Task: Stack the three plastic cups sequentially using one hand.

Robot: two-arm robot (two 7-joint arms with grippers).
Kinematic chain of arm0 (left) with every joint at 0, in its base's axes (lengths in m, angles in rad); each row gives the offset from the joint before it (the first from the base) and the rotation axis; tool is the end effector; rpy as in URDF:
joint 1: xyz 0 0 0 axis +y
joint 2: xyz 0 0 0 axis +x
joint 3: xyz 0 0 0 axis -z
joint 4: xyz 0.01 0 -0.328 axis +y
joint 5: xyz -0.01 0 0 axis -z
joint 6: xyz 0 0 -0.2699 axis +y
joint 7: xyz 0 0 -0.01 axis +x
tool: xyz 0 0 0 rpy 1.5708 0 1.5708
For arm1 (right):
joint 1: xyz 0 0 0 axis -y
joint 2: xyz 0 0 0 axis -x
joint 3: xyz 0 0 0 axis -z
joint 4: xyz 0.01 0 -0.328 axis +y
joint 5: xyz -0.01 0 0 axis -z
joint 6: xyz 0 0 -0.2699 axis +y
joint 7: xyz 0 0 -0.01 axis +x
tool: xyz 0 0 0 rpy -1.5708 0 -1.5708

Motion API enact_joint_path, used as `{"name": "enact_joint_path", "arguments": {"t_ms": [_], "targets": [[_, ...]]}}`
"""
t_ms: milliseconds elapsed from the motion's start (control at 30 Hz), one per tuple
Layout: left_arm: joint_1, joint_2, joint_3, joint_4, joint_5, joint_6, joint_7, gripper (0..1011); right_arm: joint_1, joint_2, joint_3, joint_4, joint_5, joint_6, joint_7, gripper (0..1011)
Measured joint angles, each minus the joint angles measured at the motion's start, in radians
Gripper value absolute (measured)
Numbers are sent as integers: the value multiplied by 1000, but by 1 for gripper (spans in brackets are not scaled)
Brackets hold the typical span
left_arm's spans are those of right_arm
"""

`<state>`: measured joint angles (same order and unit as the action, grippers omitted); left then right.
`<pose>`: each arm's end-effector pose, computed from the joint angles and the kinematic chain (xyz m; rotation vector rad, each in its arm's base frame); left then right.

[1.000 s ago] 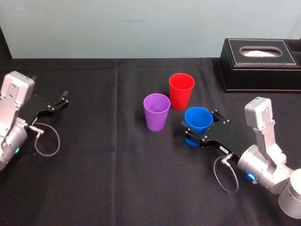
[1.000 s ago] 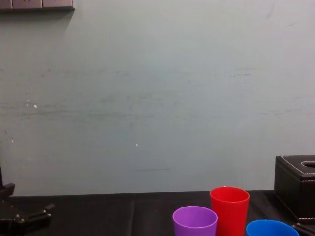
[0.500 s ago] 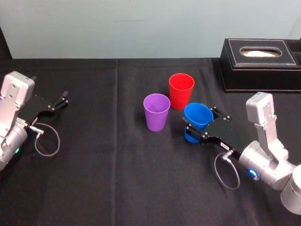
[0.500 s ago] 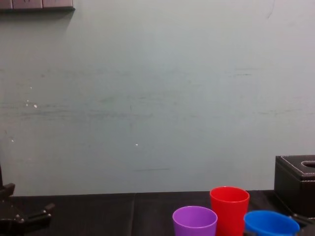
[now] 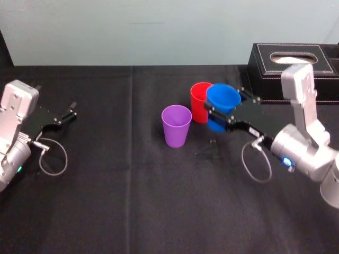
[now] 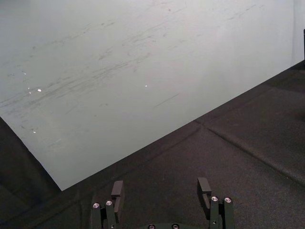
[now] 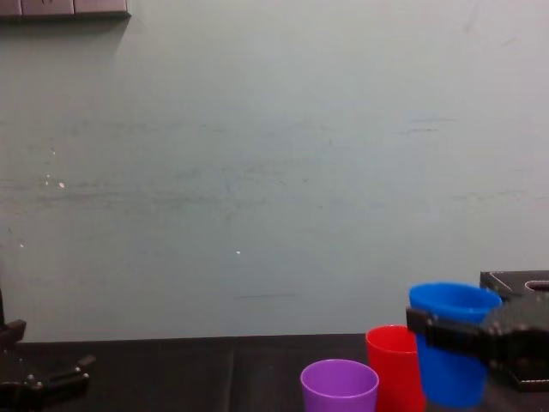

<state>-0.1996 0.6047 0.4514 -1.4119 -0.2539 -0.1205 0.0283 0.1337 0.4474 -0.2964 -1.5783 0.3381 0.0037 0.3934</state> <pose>0.3275 0.1146 -0.3255 0.3045 -0.2851 1.2480 0.3201 -0.0690 -0.2995 -0.0954 -0.0915 -0.9071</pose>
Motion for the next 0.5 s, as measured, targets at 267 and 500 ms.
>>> {"name": "enact_joint_path", "arguments": {"t_ms": [267,500], "targets": [[0,0,0,0,0,0,0,1005,71,-19,-3,6,10,63,1,746],[0,0,0,0,0,0,0,1005,160,-45,-25,59,0,100,-2,746]]}}
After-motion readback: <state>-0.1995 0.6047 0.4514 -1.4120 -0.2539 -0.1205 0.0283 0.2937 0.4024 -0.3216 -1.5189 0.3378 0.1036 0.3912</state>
